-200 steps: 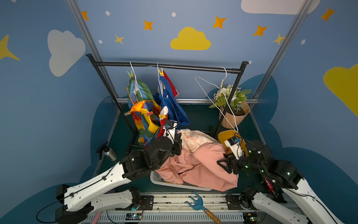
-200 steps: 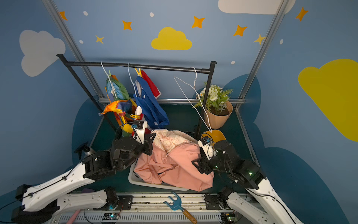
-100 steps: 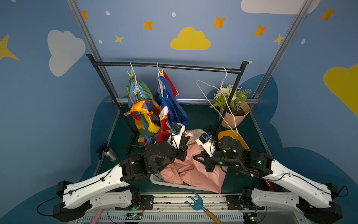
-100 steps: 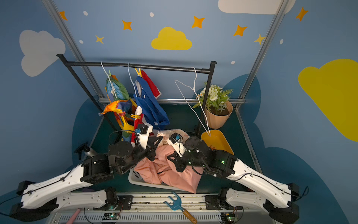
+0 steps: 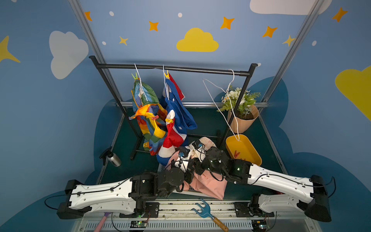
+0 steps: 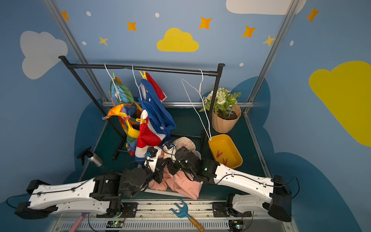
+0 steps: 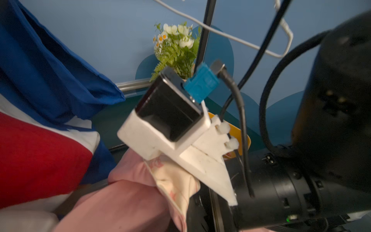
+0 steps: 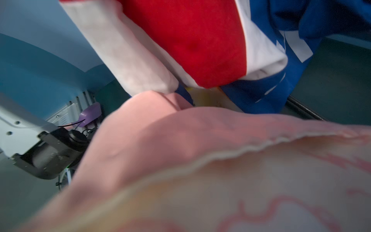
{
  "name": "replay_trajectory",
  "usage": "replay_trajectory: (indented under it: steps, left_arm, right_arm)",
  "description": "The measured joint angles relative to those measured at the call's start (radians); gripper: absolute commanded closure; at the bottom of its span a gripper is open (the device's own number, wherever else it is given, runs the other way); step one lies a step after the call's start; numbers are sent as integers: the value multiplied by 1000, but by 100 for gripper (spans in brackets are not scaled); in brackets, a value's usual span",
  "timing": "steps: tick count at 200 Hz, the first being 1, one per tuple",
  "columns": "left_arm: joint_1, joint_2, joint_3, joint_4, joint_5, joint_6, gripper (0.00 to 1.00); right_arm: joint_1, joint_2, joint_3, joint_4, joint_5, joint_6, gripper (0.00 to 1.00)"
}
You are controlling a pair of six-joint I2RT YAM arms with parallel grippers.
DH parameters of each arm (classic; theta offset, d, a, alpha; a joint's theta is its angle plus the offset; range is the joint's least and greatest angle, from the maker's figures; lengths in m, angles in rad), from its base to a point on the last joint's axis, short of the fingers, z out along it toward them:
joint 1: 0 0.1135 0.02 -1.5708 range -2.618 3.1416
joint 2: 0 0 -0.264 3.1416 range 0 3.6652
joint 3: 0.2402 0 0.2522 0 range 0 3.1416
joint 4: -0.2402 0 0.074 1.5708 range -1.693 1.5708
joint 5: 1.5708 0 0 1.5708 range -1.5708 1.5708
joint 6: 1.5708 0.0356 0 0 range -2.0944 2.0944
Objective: Remove the clothespins securing jackets to the hanger
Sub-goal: Place the jacket in the basket.
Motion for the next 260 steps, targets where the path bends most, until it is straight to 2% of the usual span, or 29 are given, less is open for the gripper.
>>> replay_trajectory:
  steps: [55, 94, 99, 115, 124, 128, 156, 171, 218, 237, 260]
  left_arm:
    - [-6, -17, -135, 2, -14, -270, 96]
    - [-6, 62, -156, -18, 10, -402, 96]
    - [-6, 71, -155, -28, 14, -415, 94]
    - [-6, 81, -150, -67, 26, -444, 75]
    - [-7, 77, -148, -90, 29, -442, 53]
    - [-8, 75, -146, -99, 29, -442, 47]
    - [-10, 40, -97, -205, 4, -409, 35]
    - [-10, 12, -47, -258, -22, -362, 33]
    - [-9, -40, 106, -370, -86, -217, 26]
    - [6, -68, 97, -405, -97, -194, 26]
    - [92, -126, 42, -409, -27, -160, 25]
  right_arm:
    - [-45, 12, -50, 88, -10, 56, 100]
    - [-45, 0, -63, 45, -18, 55, 100]
    - [-44, -13, -71, 42, -19, 56, 100]
    - [-42, -84, -124, 34, -23, 63, 100]
    - [-42, -134, -157, 29, -24, 71, 100]
    - [-42, -155, -170, 28, -25, 75, 100]
    - [-44, -251, -219, -3, -27, 78, 100]
    - [-47, -240, -217, -14, -47, 77, 100]
    - [-18, -78, -175, -30, -135, 51, 100]
    - [-14, -64, -175, -28, -157, 50, 100]
    - [-14, -11, -163, -20, -195, 50, 100]
